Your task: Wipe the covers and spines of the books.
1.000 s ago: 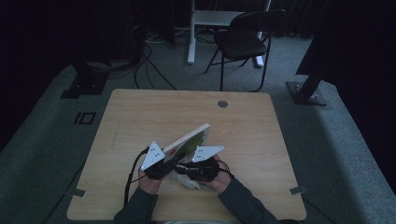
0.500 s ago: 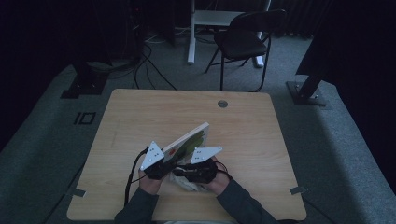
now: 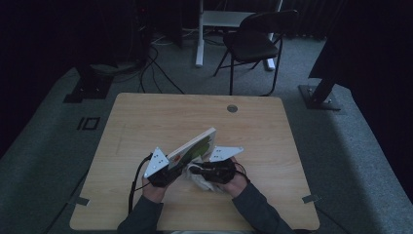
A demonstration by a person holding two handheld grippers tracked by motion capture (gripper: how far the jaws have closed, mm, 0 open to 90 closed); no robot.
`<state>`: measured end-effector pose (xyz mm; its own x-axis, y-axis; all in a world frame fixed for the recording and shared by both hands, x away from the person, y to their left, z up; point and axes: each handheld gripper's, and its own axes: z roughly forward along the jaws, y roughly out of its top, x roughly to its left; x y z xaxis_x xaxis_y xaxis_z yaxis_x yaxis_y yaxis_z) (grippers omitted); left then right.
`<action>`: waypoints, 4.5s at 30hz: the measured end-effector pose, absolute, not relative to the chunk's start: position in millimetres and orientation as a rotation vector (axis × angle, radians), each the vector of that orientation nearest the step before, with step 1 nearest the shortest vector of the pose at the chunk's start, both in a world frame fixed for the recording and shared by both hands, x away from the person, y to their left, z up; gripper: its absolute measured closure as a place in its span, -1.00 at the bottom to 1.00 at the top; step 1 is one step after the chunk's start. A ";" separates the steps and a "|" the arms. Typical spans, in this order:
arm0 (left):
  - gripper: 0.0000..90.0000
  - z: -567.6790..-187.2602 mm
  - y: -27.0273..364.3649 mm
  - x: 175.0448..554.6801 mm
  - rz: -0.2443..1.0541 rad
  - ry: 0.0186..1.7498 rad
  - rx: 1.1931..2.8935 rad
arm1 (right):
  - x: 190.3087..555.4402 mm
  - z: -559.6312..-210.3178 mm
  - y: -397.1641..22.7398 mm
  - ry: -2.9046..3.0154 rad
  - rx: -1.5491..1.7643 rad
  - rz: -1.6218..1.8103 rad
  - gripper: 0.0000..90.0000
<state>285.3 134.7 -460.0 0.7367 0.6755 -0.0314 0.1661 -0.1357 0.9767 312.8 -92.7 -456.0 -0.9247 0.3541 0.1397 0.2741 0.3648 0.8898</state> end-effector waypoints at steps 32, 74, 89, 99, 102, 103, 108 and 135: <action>0.73 -446.5 145.8 279.5 0.537 0.662 1.657 | 348.3 -472.0 -152.2 2.390 0.899 1.557 0.82; 0.73 -445.4 136.3 276.3 0.522 0.653 1.643 | 355.0 -495.7 -139.9 2.465 0.954 1.515 0.82; 0.73 -447.4 135.5 277.3 0.520 0.650 1.642 | 348.6 -494.8 -126.3 2.486 0.889 1.518 0.82; 0.73 -449.1 135.5 278.3 0.523 0.659 1.641 | 338.0 -492.3 -110.4 2.519 0.825 1.525 0.82; 0.73 -449.5 135.3 278.5 0.528 0.660 1.639 | 335.6 -491.2 -107.1 2.525 0.805 1.525 0.82; 0.73 -450.0 135.0 278.7 0.529 0.662 1.638 | 335.0 -491.1 -106.2 2.525 0.801 1.524 0.82; 0.73 -451.1 134.5 279.4 0.530 0.667 1.639 | 332.7 -491.4 -101.9 2.541 0.778 1.518 0.82; 0.73 -455.9 133.7 282.5 0.530 0.682 1.647 | 313.2 -489.8 -77.3 2.599 0.651 1.507 0.82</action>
